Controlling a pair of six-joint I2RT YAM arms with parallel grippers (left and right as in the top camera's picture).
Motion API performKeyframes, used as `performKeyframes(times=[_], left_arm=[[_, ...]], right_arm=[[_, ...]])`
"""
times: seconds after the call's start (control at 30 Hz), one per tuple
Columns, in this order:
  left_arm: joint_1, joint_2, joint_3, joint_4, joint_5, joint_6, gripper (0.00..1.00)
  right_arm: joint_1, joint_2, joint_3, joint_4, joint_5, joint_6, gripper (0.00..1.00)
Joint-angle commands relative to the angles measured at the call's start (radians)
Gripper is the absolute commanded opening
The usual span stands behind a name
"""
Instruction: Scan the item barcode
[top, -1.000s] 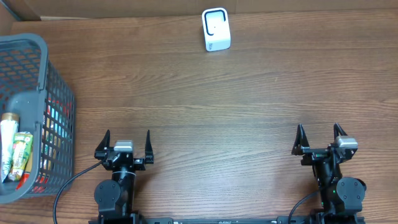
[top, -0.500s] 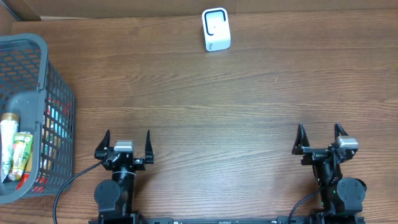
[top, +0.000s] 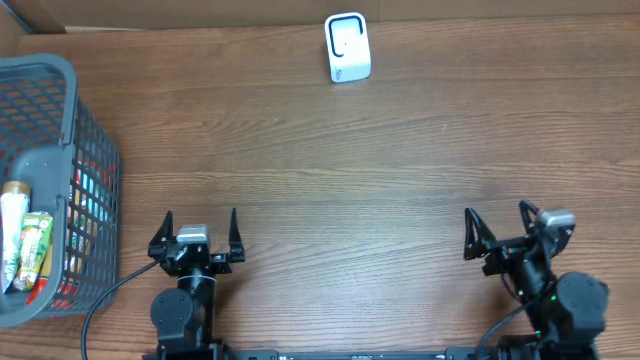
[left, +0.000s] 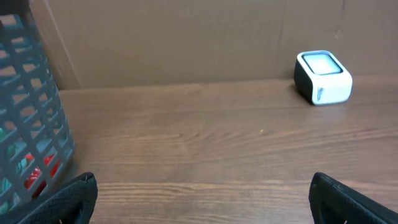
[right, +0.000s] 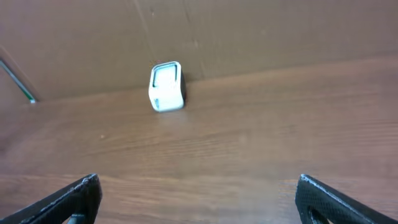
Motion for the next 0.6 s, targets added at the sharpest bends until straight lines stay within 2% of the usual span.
performKeyframes(times=[0.0, 0.17, 0.33, 0.47, 0.57], left_arm=[[-0.011, 0.061, 0.134, -0.041, 0.006, -0.040, 1.00], [-0.011, 0.257, 0.365, -0.138, 0.093, -0.041, 1.00], [-0.011, 0.541, 0.715, -0.329, 0.190, -0.041, 1.00], [-0.011, 0.832, 1.103, -0.621, 0.213, -0.040, 1.00], [-0.011, 1.030, 1.415, -0.837, 0.212, -0.013, 1.00]], right_arm=[[0.003, 0.162, 0.194, -0.060, -0.013, -0.034, 1.00], [0.004, 0.431, 0.470, -0.184, -0.014, -0.033, 1.00], [0.004, 0.683, 0.753, -0.412, -0.014, -0.033, 1.00], [0.004, 0.872, 0.957, -0.595, -0.014, -0.033, 1.00], [0.003, 0.978, 1.043, -0.649, -0.009, -0.033, 1.00]])
